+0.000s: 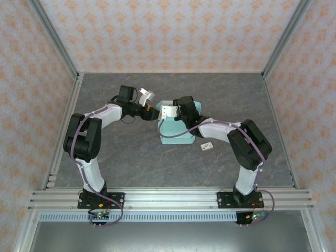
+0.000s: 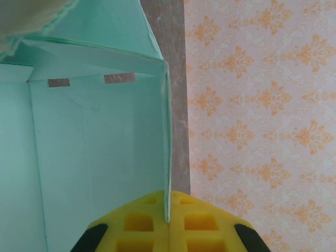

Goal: Fold the paper box

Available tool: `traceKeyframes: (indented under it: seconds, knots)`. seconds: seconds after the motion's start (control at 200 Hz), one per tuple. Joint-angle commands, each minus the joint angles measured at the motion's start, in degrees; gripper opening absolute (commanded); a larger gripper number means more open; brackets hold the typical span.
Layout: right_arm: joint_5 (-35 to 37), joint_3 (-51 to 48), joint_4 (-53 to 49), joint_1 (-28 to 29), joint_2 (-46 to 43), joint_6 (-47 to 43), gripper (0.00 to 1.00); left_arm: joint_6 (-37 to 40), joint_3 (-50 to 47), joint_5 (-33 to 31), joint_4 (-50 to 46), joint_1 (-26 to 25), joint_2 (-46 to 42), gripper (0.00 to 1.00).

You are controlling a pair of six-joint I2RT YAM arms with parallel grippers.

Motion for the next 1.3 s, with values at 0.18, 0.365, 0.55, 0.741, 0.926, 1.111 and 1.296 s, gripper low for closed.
traceKeyframes:
  seconds: [0.18, 0.365, 0.55, 0.741, 0.926, 1.111, 1.296]
  knots:
    - [-2.28, 0.98, -2.06, -0.58, -1.69, 3.63, 0.00, -3.86, 0.15, -4.58, 4.45, -1.16, 1.11, 0.55]
    - [-2.40, 2.66, -4.40, -0.59, -1.38, 4.75, 0.00, -4.66, -0.64, -7.13, 6.77, -2.18, 0.84, 0.52]
    - [-1.33, 4.15, -5.55, -0.75, -0.30, 4.65, 0.00, -5.28, -1.05, -4.96, 8.27, -2.31, 0.93, 0.53]
    - [-0.79, 4.55, -2.86, -1.19, 1.19, 3.87, 0.00, -4.43, -1.12, -4.02, 6.86, -1.94, 1.23, 0.54]
    - [-0.82, 5.88, -2.43, -1.46, 2.58, 2.78, 0.00, -2.47, 0.12, -2.35, 3.94, -1.36, 2.47, 0.56]
    - [-1.45, 5.82, -1.84, -1.79, 3.43, 1.82, 0.00, -0.27, 2.87, -0.33, -0.18, -0.93, 4.92, 0.57]
    - [-1.17, 4.05, 1.67, -1.81, 4.38, -1.05, 0.00, -0.33, 3.83, -0.83, -0.44, -0.87, 5.92, 0.57]
